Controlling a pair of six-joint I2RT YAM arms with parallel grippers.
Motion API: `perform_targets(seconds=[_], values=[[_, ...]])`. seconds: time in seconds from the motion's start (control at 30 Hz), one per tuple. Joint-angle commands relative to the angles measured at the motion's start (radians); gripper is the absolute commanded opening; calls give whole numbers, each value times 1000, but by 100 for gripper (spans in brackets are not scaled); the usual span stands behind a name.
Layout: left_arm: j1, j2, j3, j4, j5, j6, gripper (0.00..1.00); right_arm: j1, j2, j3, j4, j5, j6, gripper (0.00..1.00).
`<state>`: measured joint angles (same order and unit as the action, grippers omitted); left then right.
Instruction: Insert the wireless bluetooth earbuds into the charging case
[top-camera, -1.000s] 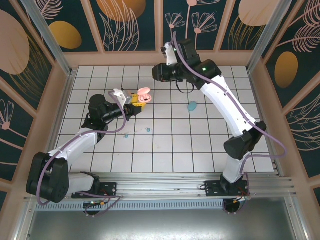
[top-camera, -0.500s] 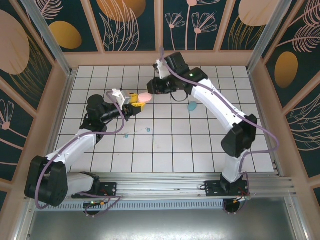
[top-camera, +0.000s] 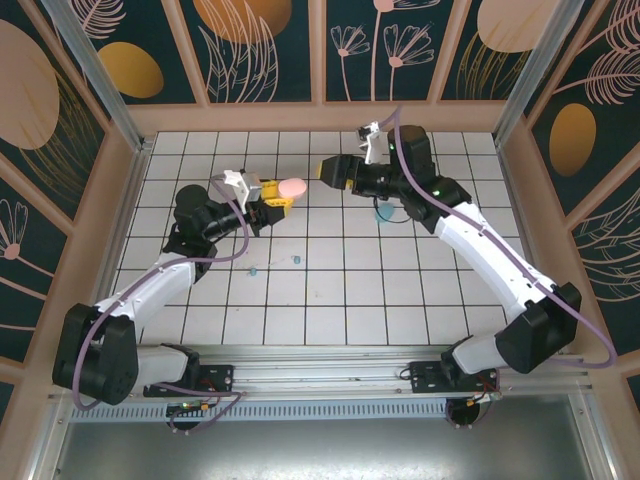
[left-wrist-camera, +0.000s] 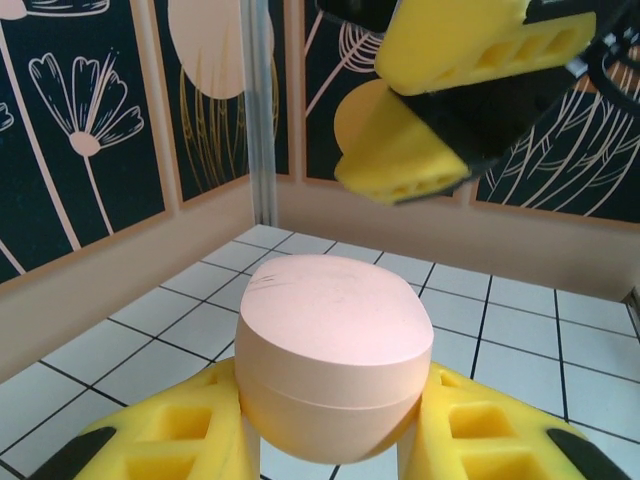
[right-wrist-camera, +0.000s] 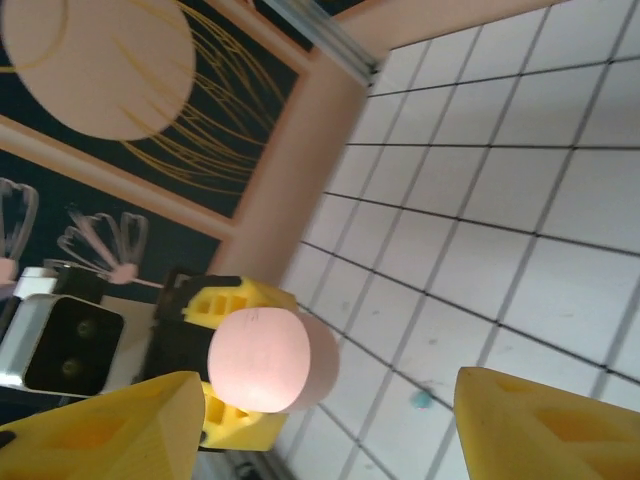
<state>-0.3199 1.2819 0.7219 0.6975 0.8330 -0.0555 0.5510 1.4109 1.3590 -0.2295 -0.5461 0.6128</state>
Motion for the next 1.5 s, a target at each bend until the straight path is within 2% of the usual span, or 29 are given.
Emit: perform_targets(seconds=[0.0, 0.27, 0.4, 0.5, 0.67, 0.87, 0.93, 0.97, 1.03, 1.07, 1.17, 1.23, 1.33, 1.47], values=[[3, 9, 37, 84, 36, -51, 15, 1, 17, -56, 205, -97, 125, 70], [1, 14, 48, 126, 63, -108, 15, 24, 89, -26, 242, -156, 155, 71], [2, 17, 50, 135, 67, -119, 15, 44, 128, -9, 268, -198, 170, 67], [1, 18, 52, 137, 68, -119, 15, 44, 154, -2, 301, -235, 192, 57], [3, 27, 53, 127, 61, -107, 16, 41, 188, 7, 396, -303, 251, 35], [4, 28, 52, 102, 9, -72, 18, 35, 223, 17, 430, -363, 281, 13], [3, 26, 53, 87, -14, -54, 19, 31, 232, 20, 431, -371, 285, 13], [4, 26, 54, 84, -21, -47, 18, 29, 237, 24, 429, -379, 286, 18], [2, 28, 53, 81, -28, -37, 18, 29, 250, 37, 411, -397, 279, 37], [3, 29, 53, 84, -30, -37, 18, 30, 257, 44, 398, -403, 269, 43], [2, 33, 46, 105, -28, -40, 18, 29, 269, 56, 355, -407, 239, 57], [3, 33, 43, 124, -26, -49, 18, 24, 271, 57, 333, -402, 227, 61], [4, 34, 45, 129, -30, -52, 17, 17, 269, 44, 345, -418, 239, 56], [4, 44, 47, 127, -37, -48, 17, 17, 269, 41, 382, -454, 258, 32]])
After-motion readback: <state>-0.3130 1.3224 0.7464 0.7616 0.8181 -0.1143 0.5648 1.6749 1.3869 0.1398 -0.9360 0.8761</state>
